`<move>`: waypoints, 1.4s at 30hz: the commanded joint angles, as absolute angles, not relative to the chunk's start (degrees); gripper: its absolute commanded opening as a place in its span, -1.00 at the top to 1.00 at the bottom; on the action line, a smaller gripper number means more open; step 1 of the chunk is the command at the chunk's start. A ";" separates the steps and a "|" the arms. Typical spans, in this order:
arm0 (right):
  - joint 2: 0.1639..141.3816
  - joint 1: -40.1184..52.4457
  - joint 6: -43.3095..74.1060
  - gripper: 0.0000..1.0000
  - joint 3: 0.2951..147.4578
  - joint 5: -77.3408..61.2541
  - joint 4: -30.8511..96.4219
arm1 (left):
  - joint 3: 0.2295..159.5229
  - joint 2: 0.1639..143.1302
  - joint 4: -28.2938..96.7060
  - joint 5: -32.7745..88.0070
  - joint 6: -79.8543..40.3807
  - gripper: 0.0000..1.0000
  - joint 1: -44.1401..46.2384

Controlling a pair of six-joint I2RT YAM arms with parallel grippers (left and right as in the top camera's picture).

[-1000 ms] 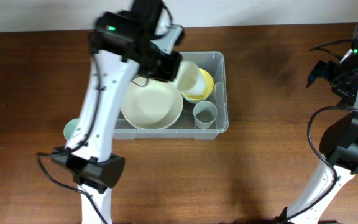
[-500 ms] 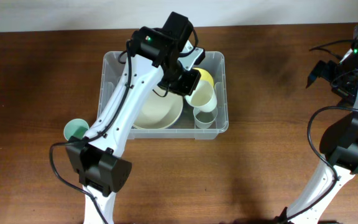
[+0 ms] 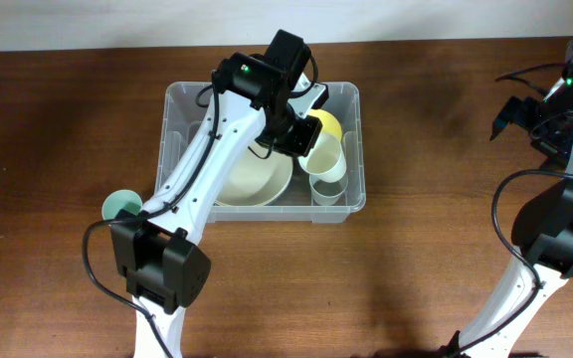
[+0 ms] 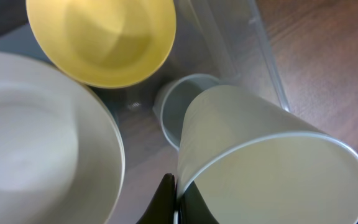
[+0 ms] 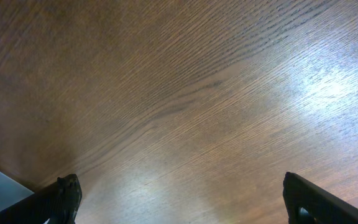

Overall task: Pack container
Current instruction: 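Lower the cream cup into the grey cup and open the left gripper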

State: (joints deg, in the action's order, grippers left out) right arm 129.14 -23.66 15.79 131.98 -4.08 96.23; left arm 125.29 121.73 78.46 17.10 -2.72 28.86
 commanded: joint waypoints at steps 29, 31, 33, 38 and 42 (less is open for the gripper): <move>126.89 -24.03 15.46 -0.98 131.79 -3.84 96.23 | 121.73 125.54 76.03 18.17 -1.83 0.34 28.99; 126.89 -24.03 15.46 -0.98 131.79 -3.84 96.23 | 121.75 125.56 75.96 17.72 -1.83 0.24 28.99; 126.89 -24.03 15.46 -0.98 131.79 -3.84 96.23 | 121.75 125.56 75.77 16.60 -1.83 0.11 28.97; 126.89 -24.03 15.46 -0.98 131.79 -3.81 96.23 | 122.08 125.56 74.98 14.04 -1.83 -0.94 28.58; 126.89 -24.03 15.44 -0.98 131.79 -3.81 96.23 | 124.92 125.54 75.40 13.65 -1.85 -0.99 26.44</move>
